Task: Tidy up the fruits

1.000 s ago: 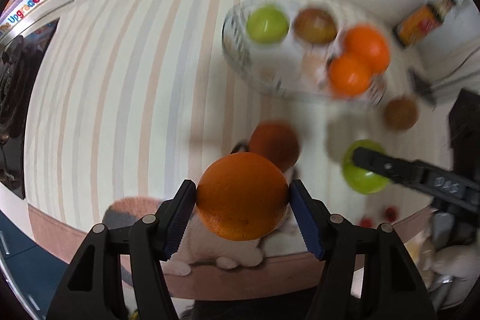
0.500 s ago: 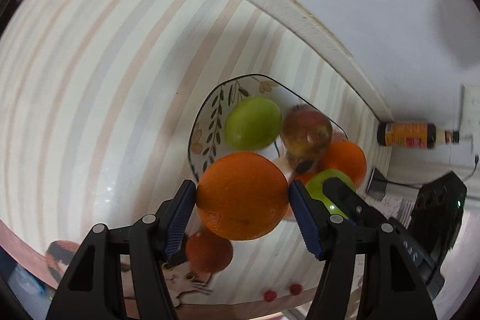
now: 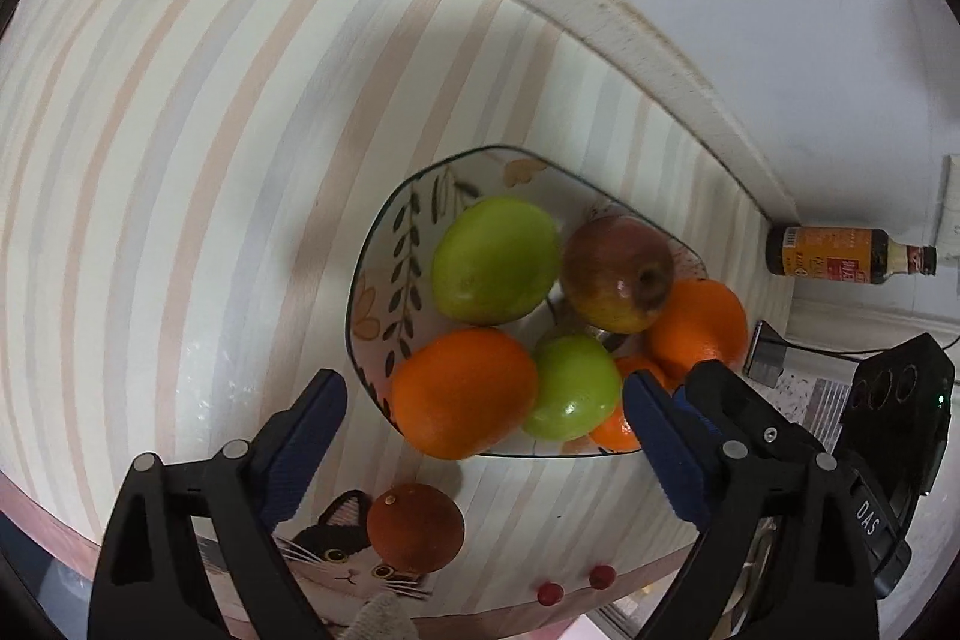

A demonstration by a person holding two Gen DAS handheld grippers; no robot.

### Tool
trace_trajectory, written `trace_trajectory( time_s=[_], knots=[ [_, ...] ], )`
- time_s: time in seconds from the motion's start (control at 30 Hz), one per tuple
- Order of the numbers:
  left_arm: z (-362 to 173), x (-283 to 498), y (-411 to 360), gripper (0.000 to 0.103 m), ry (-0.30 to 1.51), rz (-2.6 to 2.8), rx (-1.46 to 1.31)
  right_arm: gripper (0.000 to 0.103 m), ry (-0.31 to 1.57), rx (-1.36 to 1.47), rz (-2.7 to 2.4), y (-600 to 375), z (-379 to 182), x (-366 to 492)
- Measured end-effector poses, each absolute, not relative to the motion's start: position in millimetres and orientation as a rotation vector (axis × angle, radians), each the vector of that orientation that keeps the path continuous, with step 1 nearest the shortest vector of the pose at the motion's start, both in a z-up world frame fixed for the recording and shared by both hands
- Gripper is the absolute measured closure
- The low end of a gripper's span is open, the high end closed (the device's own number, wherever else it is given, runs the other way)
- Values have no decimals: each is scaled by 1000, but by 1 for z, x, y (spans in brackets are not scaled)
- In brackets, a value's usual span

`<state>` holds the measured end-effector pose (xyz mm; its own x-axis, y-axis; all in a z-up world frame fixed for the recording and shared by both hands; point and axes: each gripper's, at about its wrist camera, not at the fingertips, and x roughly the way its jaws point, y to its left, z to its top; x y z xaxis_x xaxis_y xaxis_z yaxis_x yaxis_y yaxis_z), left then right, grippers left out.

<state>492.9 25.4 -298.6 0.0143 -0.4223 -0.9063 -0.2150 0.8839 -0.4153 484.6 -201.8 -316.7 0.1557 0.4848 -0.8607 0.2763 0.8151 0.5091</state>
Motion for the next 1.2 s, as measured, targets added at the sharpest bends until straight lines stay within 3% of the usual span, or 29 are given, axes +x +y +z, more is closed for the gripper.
trace_trajectory(
  time_s=[0.1,0.43,0.7,1.2],
  knots=[
    [-286,488,23,9,1536,-152,-413,8,1433,581,133,-203,-305,481],
    [-251,436,13,9,1371,-27,-1,8,1378,204,-44,-205,-285,435],
    [-228,398,8,9,1304,-51,-1,8,1297,119,-63,-201,-257,387],
    [-144,322,-4,9,1113,-87,36,8,1093,81,-35,-190,-149,300]
  ],
)
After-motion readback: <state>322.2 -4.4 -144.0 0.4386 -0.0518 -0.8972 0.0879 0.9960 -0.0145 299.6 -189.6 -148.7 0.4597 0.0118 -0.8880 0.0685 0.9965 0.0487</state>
